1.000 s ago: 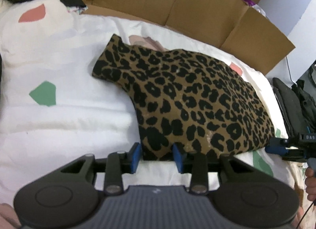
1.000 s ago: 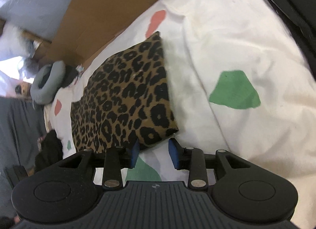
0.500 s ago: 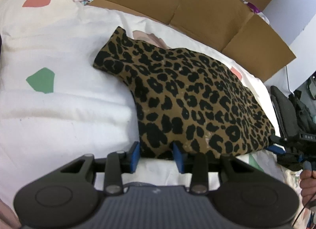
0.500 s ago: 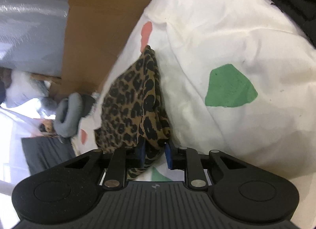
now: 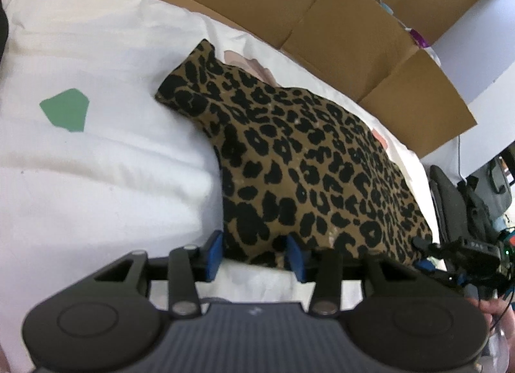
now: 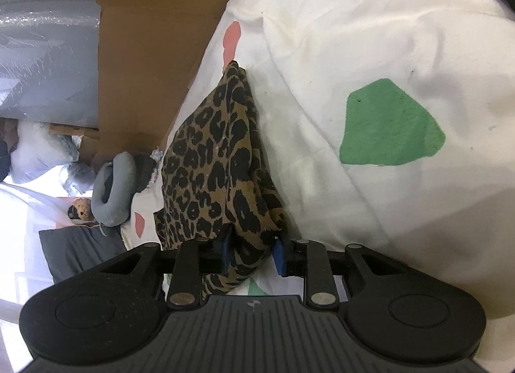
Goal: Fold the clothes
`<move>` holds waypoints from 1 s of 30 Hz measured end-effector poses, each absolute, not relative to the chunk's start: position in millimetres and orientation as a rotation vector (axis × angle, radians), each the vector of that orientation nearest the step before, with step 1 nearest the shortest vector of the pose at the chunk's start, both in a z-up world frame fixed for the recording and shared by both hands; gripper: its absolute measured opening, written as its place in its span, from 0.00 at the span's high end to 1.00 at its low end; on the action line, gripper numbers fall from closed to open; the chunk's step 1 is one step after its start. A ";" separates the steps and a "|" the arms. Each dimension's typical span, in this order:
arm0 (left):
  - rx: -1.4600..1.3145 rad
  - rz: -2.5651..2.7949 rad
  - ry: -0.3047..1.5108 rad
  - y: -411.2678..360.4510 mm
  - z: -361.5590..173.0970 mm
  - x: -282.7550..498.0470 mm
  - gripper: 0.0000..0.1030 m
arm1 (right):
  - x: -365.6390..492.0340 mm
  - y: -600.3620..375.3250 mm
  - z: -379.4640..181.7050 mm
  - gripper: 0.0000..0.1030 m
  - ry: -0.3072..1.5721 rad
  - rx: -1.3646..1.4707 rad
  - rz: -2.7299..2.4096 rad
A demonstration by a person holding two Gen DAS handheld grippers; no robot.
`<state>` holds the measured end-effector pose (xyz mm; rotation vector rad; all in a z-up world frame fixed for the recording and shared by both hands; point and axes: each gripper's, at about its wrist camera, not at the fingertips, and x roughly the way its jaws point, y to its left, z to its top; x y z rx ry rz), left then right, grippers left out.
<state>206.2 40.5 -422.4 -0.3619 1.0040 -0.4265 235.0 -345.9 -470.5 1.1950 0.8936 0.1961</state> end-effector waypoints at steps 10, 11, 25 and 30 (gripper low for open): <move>-0.306 -0.460 1.009 42.2 -428.7 214.8 0.82 | 236.3 -346.0 -460.8 0.90 0.870 1.153 0.205; -0.321 -0.456 1.024 44.6 -430.1 217.4 0.87 | 235.8 -346.3 -460.7 0.90 0.867 1.154 0.204; -0.421 -0.452 1.115 53.0 -413.9 217.1 0.96 | 234.6 -356.3 -434.6 0.91 0.827 1.061 0.208; -0.464 -0.452 1.150 49.9 -411.9 216.8 0.97 | 236.6 -366.7 -424.8 0.92 0.810 1.035 0.188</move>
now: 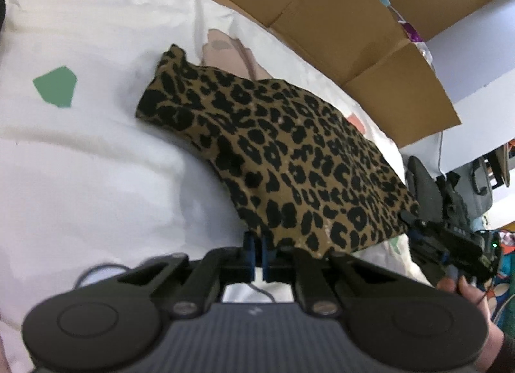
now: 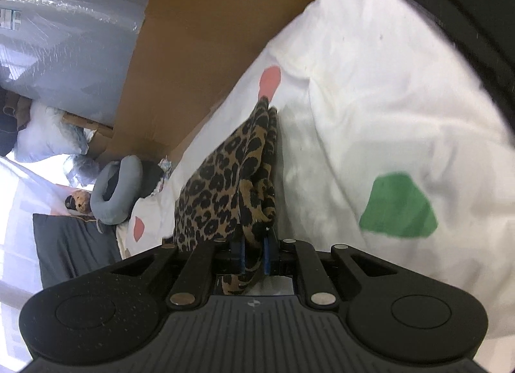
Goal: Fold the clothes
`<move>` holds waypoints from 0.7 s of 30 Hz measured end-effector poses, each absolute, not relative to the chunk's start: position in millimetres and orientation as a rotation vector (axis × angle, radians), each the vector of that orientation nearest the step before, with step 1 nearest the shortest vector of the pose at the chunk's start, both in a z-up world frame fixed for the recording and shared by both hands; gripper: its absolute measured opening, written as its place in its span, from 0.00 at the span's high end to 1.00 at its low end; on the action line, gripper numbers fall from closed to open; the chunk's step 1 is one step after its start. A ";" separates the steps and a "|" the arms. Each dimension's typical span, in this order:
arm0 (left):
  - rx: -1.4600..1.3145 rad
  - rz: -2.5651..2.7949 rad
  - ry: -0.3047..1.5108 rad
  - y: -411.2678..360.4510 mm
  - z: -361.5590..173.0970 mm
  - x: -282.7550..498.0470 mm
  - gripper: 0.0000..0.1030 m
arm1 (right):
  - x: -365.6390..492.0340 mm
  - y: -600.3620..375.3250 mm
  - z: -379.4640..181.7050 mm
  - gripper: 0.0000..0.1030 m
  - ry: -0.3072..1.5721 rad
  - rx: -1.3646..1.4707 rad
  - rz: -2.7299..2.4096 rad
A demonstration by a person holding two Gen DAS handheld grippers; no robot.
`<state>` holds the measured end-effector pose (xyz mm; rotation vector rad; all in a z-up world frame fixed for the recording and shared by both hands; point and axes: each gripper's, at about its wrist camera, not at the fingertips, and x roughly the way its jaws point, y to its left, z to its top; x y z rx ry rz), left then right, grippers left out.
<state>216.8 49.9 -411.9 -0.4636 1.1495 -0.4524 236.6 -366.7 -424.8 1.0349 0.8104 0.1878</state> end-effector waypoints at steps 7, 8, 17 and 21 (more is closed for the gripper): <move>-0.491 -0.448 1.196 45.8 -405.9 221.8 0.97 | 238.1 -375.5 -415.1 0.92 0.802 1.014 0.168; -0.489 -0.451 1.204 45.3 -404.8 222.5 0.97 | 238.2 -376.3 -413.6 0.92 0.802 1.008 0.165; -0.482 -0.500 1.259 41.0 -398.3 233.4 0.98 | 234.3 -385.6 -402.7 0.92 0.798 0.984 0.142; -0.480 -0.526 1.282 41.1 -396.4 238.1 0.98 | 229.6 -388.8 -396.4 0.92 0.804 0.970 0.140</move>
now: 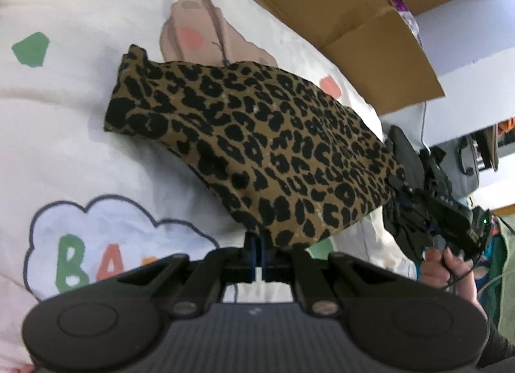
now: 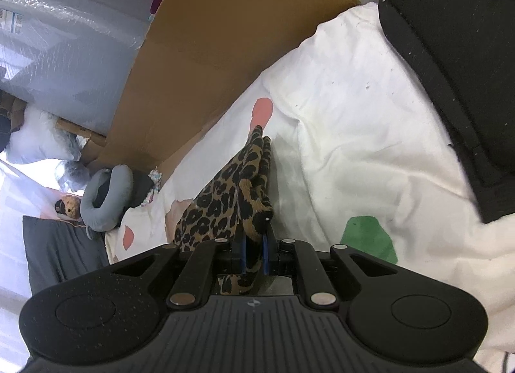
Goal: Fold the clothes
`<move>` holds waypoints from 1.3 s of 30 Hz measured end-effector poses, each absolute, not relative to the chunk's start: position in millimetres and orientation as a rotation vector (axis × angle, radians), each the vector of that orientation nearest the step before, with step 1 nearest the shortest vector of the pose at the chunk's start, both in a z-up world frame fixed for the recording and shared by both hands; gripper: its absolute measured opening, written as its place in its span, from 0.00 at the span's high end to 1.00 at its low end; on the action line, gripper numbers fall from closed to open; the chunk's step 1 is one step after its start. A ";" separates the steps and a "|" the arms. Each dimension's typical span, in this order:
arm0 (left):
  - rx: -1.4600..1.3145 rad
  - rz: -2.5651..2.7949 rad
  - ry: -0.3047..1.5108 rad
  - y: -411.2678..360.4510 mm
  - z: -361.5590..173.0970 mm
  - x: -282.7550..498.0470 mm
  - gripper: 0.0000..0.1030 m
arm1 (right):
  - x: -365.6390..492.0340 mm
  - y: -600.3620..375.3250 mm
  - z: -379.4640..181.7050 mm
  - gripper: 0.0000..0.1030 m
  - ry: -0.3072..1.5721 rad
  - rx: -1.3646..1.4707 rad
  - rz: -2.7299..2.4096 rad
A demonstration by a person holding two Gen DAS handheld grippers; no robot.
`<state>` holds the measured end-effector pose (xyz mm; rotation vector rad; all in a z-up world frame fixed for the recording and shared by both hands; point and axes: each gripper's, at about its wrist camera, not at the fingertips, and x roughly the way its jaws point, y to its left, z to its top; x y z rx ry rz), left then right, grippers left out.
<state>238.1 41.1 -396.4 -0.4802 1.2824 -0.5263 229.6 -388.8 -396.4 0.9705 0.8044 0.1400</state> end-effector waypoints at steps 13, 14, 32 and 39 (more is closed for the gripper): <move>-0.472 -0.608 1.352 40.1 -393.7 248.0 0.98 | 217.5 -399.1 -375.6 0.92 0.797 0.958 0.134; -0.473 -0.616 1.358 39.3 -395.0 249.2 0.98 | 216.4 -400.1 -375.0 0.92 0.797 0.960 0.131; -0.437 -0.672 1.405 25.5 -429.1 268.2 0.98 | 212.0 -416.4 -405.2 0.92 0.823 0.988 0.048; -0.403 -0.686 1.435 19.3 -435.4 265.2 0.98 | 208.3 -422.7 -420.4 0.92 0.847 1.019 0.007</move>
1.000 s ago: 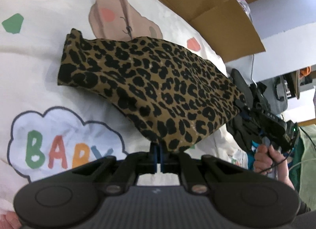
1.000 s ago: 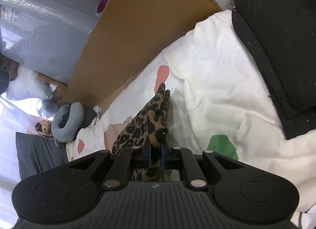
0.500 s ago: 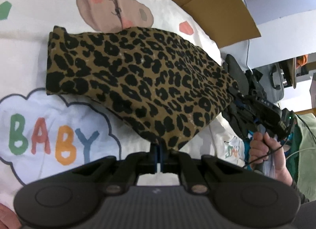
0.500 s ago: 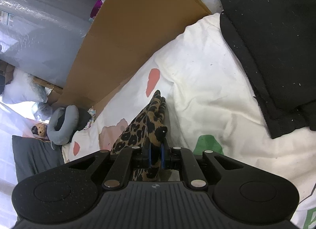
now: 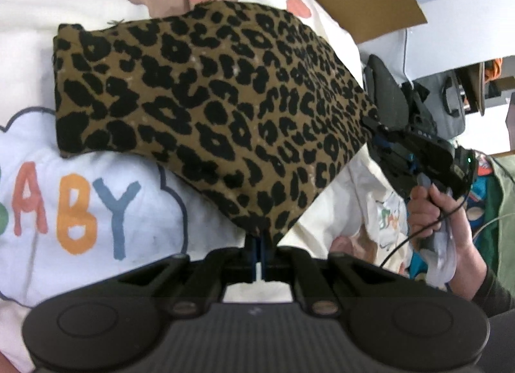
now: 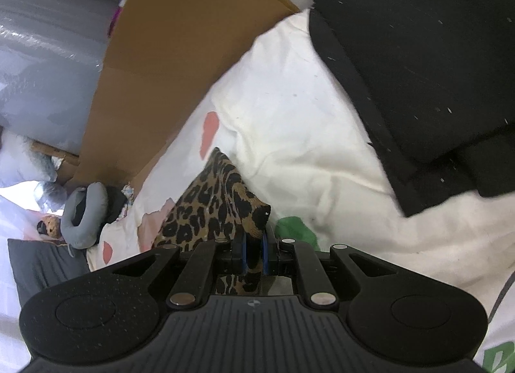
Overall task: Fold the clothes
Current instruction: 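Lower the trousers bundle with the right tool while the left tool grips its side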
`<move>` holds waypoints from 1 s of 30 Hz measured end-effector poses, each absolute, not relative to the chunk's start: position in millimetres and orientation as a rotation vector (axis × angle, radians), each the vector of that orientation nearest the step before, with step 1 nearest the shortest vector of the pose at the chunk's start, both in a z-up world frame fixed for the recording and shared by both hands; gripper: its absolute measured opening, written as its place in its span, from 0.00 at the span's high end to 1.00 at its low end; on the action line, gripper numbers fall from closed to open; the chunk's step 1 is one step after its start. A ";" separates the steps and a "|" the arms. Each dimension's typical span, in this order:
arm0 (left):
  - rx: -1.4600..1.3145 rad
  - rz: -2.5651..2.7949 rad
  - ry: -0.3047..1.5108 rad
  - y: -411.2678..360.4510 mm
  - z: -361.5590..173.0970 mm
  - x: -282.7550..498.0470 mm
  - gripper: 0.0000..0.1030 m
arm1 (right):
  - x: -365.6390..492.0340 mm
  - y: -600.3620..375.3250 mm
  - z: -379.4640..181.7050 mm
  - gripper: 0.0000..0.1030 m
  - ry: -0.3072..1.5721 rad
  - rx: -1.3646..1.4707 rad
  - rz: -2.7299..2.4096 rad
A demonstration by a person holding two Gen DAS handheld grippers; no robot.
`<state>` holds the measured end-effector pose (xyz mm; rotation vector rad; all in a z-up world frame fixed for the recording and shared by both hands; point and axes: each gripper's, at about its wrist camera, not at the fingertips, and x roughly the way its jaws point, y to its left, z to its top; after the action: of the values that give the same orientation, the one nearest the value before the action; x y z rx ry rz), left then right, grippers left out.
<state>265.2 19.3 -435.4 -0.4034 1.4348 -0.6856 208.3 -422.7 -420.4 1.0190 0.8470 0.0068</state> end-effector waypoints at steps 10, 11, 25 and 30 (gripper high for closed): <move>-0.241 -0.730 1.418 26.4 -394.2 286.1 0.66 | 194.4 -434.0 -418.3 0.67 0.841 1.054 -0.013; -0.229 -0.733 1.393 25.7 -388.3 291.7 0.58 | 192.5 -433.9 -417.1 0.67 0.838 1.060 -0.009; -0.001 -0.799 1.205 -22.0 -364.5 380.8 0.26 | 170.8 -413.2 -416.9 0.63 0.895 1.075 0.046; 0.060 -0.874 1.176 -45.3 -369.0 402.6 0.16 | 170.7 -403.9 -421.2 0.62 0.899 1.079 0.089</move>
<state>402.6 -45.3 -369.0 0.0599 1.1759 -0.8735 170.7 -403.9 -421.2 1.0793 0.8991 0.0887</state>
